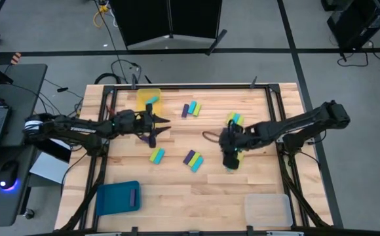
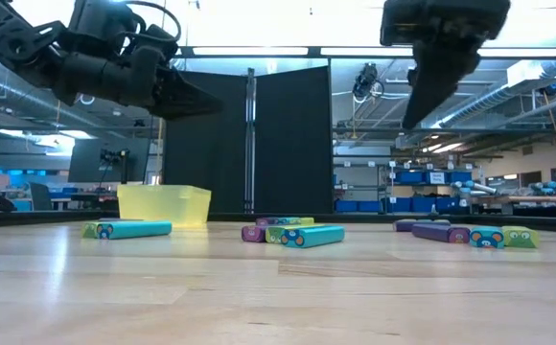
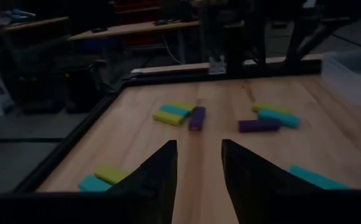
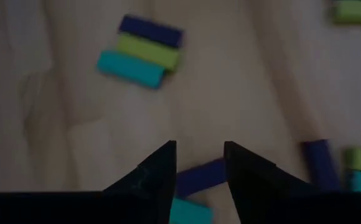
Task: Sort blocks
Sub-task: Put the blue block into the yellow bin
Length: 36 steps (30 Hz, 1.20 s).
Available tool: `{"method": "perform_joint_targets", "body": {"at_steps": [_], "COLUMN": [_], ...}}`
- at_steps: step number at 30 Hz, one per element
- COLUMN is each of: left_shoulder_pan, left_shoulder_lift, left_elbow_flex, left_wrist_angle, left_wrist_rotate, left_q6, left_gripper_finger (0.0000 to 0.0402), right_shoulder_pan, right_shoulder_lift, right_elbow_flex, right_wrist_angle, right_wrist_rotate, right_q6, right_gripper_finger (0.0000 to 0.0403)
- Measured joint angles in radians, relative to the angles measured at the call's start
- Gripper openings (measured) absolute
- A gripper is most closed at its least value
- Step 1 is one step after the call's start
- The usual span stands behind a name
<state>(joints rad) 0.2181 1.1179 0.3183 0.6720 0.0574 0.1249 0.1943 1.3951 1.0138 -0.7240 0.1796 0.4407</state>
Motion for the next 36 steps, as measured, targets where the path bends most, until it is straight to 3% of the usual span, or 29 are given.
{"method": "perform_joint_targets", "body": {"at_steps": [9,14,23,36], "left_shoulder_pan": [-0.057,-0.064,-0.064,-0.064], "left_shoulder_lift": [0.000,0.000,0.000,0.001], "left_elbow_flex": [0.000,0.000,0.001,0.001], "left_wrist_angle": [0.007,0.010,0.002,-0.017], "left_wrist_rotate": [-0.003,-0.003,-0.004,-0.004], "left_q6": [0.005,0.005,0.005,0.006], "left_gripper_finger": [0.0132,0.0132,0.0132,0.0132], "right_shoulder_pan": [0.027,0.006,-0.039,-0.063], "right_shoulder_lift": [0.200,0.293,0.391,0.455], "right_elbow_flex": [0.000,0.000,0.002,0.005], "right_wrist_angle": [0.314,0.452,0.565,0.561], "right_wrist_rotate": [-0.102,-0.155,-0.251,-0.271], "right_q6": [-0.182,-0.320,-0.397,-0.357], "right_gripper_finger": [0.0210,0.0221,0.0211,0.0198]}}
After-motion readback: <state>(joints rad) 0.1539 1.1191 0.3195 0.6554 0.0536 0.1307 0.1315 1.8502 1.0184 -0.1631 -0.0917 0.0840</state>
